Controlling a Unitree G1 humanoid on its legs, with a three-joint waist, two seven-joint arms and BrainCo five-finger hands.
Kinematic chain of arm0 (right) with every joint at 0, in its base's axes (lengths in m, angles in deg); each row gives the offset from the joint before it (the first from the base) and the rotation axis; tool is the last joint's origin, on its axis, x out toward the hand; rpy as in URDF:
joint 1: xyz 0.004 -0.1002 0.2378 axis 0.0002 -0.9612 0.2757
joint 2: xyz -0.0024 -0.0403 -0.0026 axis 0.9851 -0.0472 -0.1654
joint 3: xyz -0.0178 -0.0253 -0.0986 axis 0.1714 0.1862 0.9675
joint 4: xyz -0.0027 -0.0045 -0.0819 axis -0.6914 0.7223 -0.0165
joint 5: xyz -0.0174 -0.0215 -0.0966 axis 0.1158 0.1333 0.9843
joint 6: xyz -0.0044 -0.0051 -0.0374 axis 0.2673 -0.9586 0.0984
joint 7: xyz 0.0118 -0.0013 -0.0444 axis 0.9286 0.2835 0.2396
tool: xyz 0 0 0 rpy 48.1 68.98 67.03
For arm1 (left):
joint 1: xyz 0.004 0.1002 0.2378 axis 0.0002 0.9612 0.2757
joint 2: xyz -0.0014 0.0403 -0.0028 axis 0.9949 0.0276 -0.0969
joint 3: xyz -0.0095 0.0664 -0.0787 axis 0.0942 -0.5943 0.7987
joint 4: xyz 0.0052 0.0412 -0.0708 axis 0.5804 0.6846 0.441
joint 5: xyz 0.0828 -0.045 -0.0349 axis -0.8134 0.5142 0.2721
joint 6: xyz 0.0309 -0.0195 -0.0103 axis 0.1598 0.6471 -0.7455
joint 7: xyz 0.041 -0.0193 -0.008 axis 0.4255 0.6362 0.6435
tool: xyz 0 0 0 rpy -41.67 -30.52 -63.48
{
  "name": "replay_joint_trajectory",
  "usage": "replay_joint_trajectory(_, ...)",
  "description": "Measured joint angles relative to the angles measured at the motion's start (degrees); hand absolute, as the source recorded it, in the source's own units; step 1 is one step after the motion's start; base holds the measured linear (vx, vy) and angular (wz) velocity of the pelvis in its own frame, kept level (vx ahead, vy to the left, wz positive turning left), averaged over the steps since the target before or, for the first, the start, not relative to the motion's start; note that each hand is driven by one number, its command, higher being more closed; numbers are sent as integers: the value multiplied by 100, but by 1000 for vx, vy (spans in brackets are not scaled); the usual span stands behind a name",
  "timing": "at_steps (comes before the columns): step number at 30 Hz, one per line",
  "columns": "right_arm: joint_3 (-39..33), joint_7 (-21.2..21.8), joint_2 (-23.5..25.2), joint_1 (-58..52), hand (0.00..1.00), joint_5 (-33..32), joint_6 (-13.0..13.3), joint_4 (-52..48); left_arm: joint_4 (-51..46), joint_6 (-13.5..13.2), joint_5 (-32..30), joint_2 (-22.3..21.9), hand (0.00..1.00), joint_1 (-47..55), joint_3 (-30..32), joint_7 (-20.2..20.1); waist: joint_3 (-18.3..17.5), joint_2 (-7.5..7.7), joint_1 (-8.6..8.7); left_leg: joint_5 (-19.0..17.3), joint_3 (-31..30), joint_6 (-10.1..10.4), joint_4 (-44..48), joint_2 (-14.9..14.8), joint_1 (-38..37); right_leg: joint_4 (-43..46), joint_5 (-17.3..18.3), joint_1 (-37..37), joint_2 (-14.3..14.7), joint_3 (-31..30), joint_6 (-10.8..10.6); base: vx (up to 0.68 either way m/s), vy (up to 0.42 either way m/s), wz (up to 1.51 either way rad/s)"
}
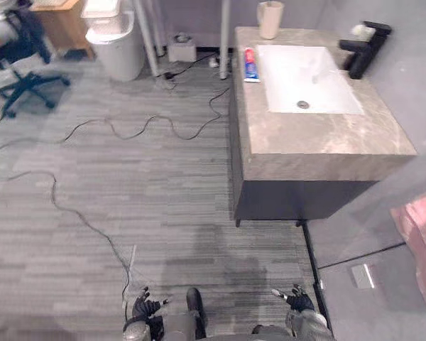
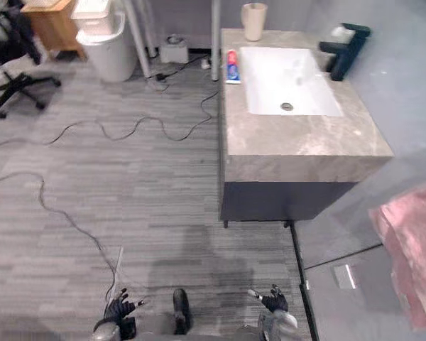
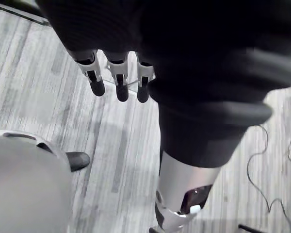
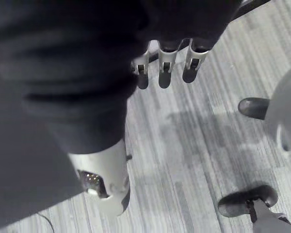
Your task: Organize washtable
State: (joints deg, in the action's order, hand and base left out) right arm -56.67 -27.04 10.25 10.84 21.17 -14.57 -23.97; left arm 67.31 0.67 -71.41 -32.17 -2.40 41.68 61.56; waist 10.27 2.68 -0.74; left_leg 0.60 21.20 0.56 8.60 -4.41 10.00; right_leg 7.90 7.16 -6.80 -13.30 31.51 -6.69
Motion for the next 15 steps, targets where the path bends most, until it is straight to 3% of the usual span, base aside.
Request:
replay_joint_trajectory(3, 49, 4, -51, 91, 0, 16, -36, 31, 24, 9, 1, -2, 0, 22, 45, 83, 4, -34, 6, -197, 310, -271, 145, 183, 13, -99, 54, -109, -237, -14, -164, -9, 175, -3)
replay_joint_trajectory(5, 48, 9, -66, -33, 0, 37, -62, 97, 20, 9, -10, -10, 0, 6, 36, 68, -13, -3, 10, -848, 515, -302, 903, 183, 290, -78, 152, -133, -426, 105, -308, 80, 233, 19)
replay_joint_trajectory(6, 40, 21, -89, -210, 0, 87, -85, 114, 20, 4, -26, -14, 0, 16, 30, 66, -59, -30, -7, -1242, 555, -663, 1411, 75, 282, 300, 273, -139, -662, 152, -389, 188, 231, 30)
replay_joint_trajectory(7, -4, 23, -124, -335, 0, 51, -128, 51, 66, 5, -70, -4, 0, 14, -45, 69, -78, -60, 12, -1378, 524, -624, 1414, 291, 151, 1033, 403, -78, -989, 100, -40, 204, 244, 26)
replay_joint_trajectory(8, 13, 26, -135, -332, 0, 74, -144, -16, 113, 15, -103, -2, 0, -1, -134, 67, -83, -69, 36, -1401, 504, -641, 1325, 393, 23, 1594, 421, 159, -1174, -35, 467, 233, 293, 28)
replay_joint_trajectory(9, 38, 44, -144, -316, 0, 90, -148, -124, 134, 16, -168, 53, 0, 1, -337, 55, -78, -100, 100, -1388, 455, -664, 1059, 536, -190, 2655, 398, 737, -1228, -735, 966, 229, 318, 31)
replay_joint_trajectory(11, 44, 48, -71, -259, 0, 105, -139, -158, 152, 25, -221, 171, 0, 2, -631, 47, -35, -46, 187, -1268, 173, -790, 556, 795, -621, 3618, 707, 1224, -677, -1791, 488, 257, 248, 60)
replay_joint_trajectory(12, 48, 44, -16, -261, 0, 94, -138, -163, 151, 25, -247, 191, 0, -1, -743, 18, 9, 1, 248, -1205, 22, -799, 209, 961, -981, 3833, 941, 1412, -247, -2100, 333, 296, 132, 66)
replay_joint_trajectory(15, 92, 55, -9, -249, 0, 67, -84, -234, 274, 33, -287, 128, 0, -74, -735, -72, 42, 1, 304, -1149, -227, -839, -281, 1122, -1644, 3434, 1193, 1821, 487, -1883, 471, 303, 96, 59)
